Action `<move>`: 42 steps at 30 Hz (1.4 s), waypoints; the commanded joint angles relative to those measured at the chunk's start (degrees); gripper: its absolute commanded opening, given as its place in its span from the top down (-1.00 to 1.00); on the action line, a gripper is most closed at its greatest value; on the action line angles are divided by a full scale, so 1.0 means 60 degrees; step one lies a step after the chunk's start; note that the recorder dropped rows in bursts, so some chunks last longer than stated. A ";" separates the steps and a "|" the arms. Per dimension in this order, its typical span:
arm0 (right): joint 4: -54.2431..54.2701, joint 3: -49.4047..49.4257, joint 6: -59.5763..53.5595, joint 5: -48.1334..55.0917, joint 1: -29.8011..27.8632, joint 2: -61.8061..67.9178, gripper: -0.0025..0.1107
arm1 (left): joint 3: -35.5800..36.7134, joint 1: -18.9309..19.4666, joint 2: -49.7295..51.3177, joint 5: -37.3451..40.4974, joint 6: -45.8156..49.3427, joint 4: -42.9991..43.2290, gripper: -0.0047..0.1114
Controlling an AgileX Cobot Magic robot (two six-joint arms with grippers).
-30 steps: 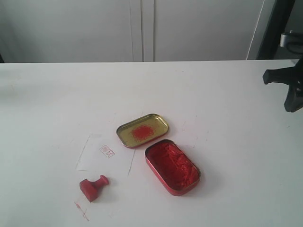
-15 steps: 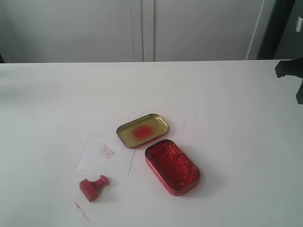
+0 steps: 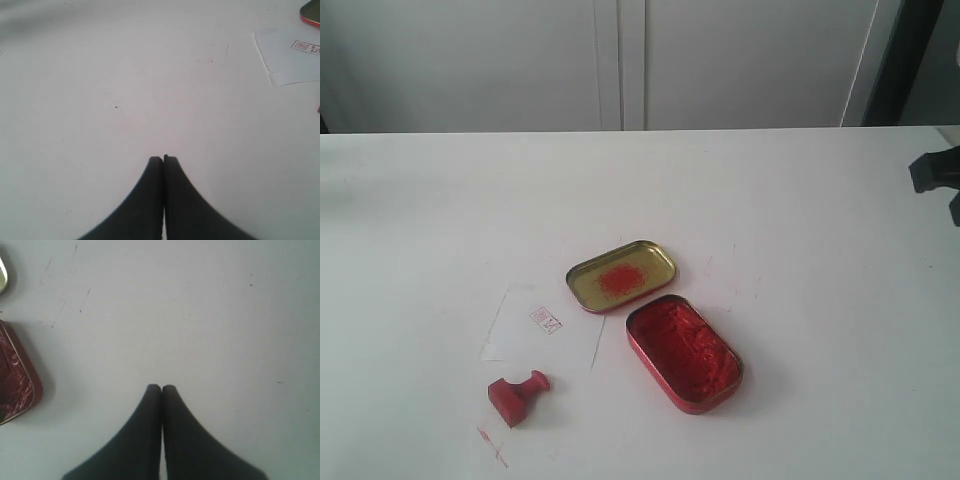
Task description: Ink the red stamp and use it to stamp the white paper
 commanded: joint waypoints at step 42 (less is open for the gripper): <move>-0.0209 0.5722 -0.0100 -0.4213 0.0335 -0.8278 0.96 | 0.0094 -0.0047 -0.0036 0.0010 -0.0015 -0.0023 0.92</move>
